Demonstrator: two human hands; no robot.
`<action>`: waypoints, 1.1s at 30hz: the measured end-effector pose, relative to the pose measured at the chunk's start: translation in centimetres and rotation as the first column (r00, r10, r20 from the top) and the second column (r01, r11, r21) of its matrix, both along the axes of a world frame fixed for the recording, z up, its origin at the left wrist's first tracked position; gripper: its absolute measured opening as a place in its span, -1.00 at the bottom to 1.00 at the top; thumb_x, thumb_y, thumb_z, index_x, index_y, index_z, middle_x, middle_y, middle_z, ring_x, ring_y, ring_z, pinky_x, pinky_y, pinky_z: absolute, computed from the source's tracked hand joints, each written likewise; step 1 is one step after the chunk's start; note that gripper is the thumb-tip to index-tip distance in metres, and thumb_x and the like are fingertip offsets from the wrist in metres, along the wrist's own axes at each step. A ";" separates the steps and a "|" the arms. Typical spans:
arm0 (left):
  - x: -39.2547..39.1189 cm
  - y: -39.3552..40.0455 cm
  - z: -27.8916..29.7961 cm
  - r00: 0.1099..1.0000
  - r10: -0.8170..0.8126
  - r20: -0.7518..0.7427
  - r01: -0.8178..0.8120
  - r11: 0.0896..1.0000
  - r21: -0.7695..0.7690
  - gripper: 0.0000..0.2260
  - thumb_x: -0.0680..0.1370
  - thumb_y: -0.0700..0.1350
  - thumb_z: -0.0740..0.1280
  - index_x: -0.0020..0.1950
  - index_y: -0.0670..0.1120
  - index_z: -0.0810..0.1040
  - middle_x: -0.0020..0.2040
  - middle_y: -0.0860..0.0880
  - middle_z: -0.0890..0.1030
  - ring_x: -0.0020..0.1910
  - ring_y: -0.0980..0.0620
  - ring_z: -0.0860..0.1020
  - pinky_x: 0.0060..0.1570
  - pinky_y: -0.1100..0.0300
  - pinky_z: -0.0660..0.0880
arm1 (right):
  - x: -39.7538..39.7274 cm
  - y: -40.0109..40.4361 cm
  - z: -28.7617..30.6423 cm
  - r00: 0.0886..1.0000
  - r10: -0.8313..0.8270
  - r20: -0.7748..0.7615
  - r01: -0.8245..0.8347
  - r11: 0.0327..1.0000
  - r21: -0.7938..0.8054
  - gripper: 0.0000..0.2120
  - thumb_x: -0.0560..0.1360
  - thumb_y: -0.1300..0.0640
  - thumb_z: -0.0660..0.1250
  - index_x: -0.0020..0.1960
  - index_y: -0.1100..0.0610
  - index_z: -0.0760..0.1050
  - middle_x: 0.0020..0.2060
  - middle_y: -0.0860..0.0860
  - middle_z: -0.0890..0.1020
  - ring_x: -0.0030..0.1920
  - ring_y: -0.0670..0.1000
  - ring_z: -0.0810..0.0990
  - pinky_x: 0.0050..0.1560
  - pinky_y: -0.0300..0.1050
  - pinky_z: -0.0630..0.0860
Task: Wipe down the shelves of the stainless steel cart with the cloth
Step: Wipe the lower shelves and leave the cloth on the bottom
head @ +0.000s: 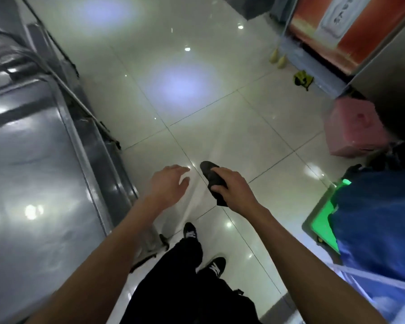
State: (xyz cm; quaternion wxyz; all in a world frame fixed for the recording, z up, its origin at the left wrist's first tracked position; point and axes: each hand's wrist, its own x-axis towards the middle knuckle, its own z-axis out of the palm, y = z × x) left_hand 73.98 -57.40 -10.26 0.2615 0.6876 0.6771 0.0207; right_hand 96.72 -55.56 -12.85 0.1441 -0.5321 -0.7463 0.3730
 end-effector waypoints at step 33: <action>-6.9 17.2 -4.1 0.224 0.973 0.047 -0.959 0.229 -0.167 -0.63 0.60 0.01 0.22 0.39 0.00 0.54 0.35 -0.05 0.56 0.29 -0.13 0.52 0.26 0.00 0.47 | -24.8 38.3 -7.1 0.338 0.941 0.009 -0.928 0.335 -0.162 -0.52 0.52 0.11 0.43 0.42 0.03 0.45 0.31 -0.01 0.56 0.26 0.04 0.53 0.32 0.07 0.46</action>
